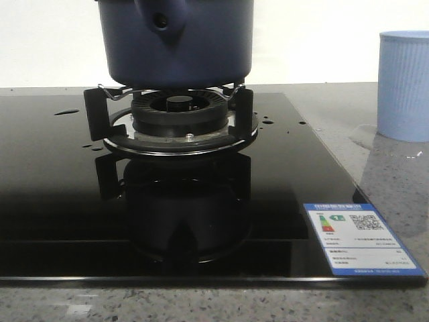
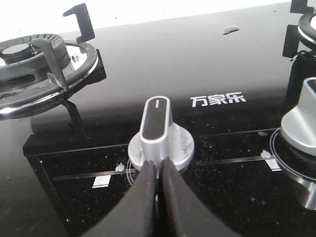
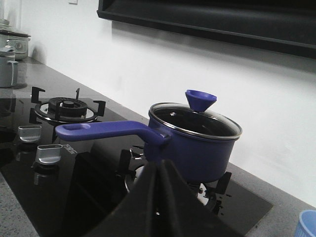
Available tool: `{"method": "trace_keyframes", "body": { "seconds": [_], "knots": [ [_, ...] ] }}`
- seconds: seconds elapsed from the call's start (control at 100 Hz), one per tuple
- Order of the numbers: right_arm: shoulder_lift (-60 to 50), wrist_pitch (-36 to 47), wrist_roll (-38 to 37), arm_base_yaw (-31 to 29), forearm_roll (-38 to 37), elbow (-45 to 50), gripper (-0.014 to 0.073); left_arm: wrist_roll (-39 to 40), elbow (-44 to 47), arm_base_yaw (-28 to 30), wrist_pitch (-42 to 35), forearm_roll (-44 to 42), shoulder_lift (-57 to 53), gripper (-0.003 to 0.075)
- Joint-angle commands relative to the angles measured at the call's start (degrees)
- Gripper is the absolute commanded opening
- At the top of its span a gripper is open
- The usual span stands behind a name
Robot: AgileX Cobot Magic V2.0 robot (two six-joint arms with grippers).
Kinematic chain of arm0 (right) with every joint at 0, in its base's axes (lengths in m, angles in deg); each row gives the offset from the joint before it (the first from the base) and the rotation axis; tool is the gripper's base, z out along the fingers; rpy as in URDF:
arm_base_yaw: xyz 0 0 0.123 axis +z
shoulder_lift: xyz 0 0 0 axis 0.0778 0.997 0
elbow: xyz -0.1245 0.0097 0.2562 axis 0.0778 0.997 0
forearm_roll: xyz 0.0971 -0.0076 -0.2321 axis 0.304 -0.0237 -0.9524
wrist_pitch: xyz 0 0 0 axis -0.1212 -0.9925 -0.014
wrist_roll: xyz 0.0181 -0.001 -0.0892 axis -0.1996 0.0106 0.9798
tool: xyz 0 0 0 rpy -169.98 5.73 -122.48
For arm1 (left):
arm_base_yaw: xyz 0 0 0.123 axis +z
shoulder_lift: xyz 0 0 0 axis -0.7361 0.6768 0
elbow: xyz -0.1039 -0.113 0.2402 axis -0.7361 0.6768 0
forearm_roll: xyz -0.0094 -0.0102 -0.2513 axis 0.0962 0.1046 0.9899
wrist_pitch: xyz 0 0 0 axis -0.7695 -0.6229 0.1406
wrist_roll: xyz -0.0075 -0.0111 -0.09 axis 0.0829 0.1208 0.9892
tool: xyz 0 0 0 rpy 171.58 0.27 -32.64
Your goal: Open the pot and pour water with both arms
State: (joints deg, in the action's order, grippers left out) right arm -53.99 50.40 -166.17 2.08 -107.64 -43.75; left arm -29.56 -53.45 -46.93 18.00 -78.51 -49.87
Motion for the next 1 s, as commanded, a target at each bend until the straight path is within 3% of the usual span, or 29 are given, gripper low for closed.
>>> {"method": "trace_keyframes", "body": {
  "seconds": [0.0,0.17,0.26,0.33,0.38,0.5,0.56,0.84,0.99],
  "knots": [
    [0.8,-3.4,-0.1,0.0,-1.3,-0.8,-0.0046,0.6,1.8,0.0,-1.8,0.8,-1.5,-0.0019],
    [0.8,-12.1,0.2,0.0,-1.3,2.3,-0.0046,0.6,1.8,0.0,-1.8,0.8,-1.5,-0.0019],
    [0.8,-17.6,5.8,0.0,4.4,5.1,-0.0046,0.6,1.8,0.0,-1.8,0.8,-1.5,-0.0019],
    [0.8,-22.3,18.6,0.0,15.1,7.5,-0.0046,0.6,1.8,0.0,-1.8,0.8,-1.5,-0.0019],
    [0.8,-25.5,33.0,0.0,25.7,8.9,-0.0046,0.6,1.8,0.0,-1.8,0.8,-1.5,-0.0019],
    [0.8,-34.4,62.6,0.0,56.1,10.5,-0.0046,0.6,1.8,0.0,-1.8,0.8,-1.5,-0.0019],
    [0.8,-39.5,70.0,0.0,63.4,10.5,-0.0046,0.6,1.8,0.0,-1.8,0.8,-1.5,-0.0019],
    [0.8,-58.7,70.4,0.2,64.2,10.6,-0.0046,0.6,1.8,0.0,-1.8,0.8,-1.5,-0.0019],
    [0.8,-58.1,70.9,0.2,67.3,12.9,-0.0046,0.6,1.8,0.0,-1.8,0.8,-1.5,-0.0019]
  ]
}}
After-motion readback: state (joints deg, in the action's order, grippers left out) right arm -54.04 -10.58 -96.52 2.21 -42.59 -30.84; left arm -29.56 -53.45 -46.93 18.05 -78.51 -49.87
